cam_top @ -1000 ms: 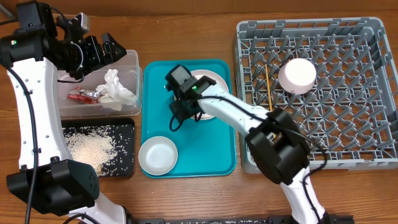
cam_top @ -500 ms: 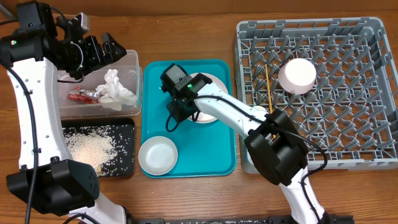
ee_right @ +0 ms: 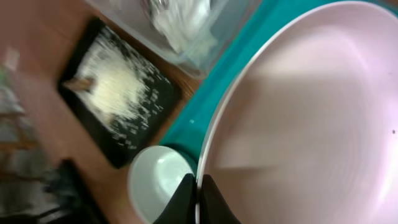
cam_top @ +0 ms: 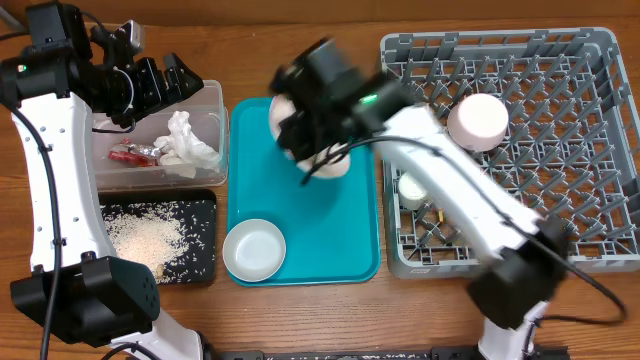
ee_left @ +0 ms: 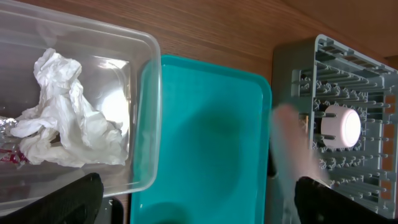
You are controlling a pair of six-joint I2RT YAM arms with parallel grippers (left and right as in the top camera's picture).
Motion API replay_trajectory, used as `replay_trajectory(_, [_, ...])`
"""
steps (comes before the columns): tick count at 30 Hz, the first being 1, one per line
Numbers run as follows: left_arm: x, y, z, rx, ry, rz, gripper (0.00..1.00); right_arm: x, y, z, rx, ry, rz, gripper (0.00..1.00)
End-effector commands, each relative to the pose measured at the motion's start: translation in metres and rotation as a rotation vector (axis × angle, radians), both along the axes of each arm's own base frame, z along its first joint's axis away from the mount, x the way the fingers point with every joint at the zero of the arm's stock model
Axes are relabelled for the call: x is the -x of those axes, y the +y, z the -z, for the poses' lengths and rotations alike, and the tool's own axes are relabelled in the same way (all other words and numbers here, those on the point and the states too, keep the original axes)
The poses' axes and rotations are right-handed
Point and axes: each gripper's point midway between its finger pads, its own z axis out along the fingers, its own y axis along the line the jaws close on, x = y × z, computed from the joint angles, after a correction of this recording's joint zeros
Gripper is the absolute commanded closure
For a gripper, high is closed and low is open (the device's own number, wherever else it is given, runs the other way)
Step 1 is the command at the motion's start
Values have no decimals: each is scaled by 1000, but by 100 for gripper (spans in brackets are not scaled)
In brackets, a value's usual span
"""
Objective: Sort waste into correct bins and load items into the dishwasher
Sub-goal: 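Lift the white plate and carry it into the dish rack, then stand the white plate upright at the rack's back left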
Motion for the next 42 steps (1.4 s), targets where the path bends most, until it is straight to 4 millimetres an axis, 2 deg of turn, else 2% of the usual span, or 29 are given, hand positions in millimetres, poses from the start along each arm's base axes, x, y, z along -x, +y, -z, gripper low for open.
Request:
replay_trajectory(1, [-2,-2,-8,2,-30,15,0,-14,-34,-67,-197,-24,28,96])
replay_trajectory(6, [-2,-2,-8,2,-30,15,0,-49,-96,-91,-350,14,113,96])
replay_trajectory(11, [-2,-2,-8,2,-30,15,0,-74,-162,-119,-530,11,169,96])
replay_trajectory(13, [-2,-2,-8,2,-30,15,0,-83,-189,-122,-550,5,219,96])
replay_trajectory(17, [-2,-2,-8,2,-30,15,0,-91,-226,-115,-547,19,313,96])
replay_trajectory(20, [-2,-2,-8,2,-30,15,0,-95,-239,-106,-547,31,348,96])
replay_trajectory(23, [-2,-2,-8,2,-30,15,0,-98,-244,-96,-546,45,364,96])
replay_trajectory(33, [-2,-2,-8,2,-30,15,0,-107,-246,-72,-544,31,366,96])
replay_trajectory(38, [-2,-2,-8,2,-30,15,0,-111,-253,-46,-486,47,419,96])
replay_trajectory(42, [-2,-2,-8,2,-30,15,0,-114,-253,-34,-494,59,432,96])
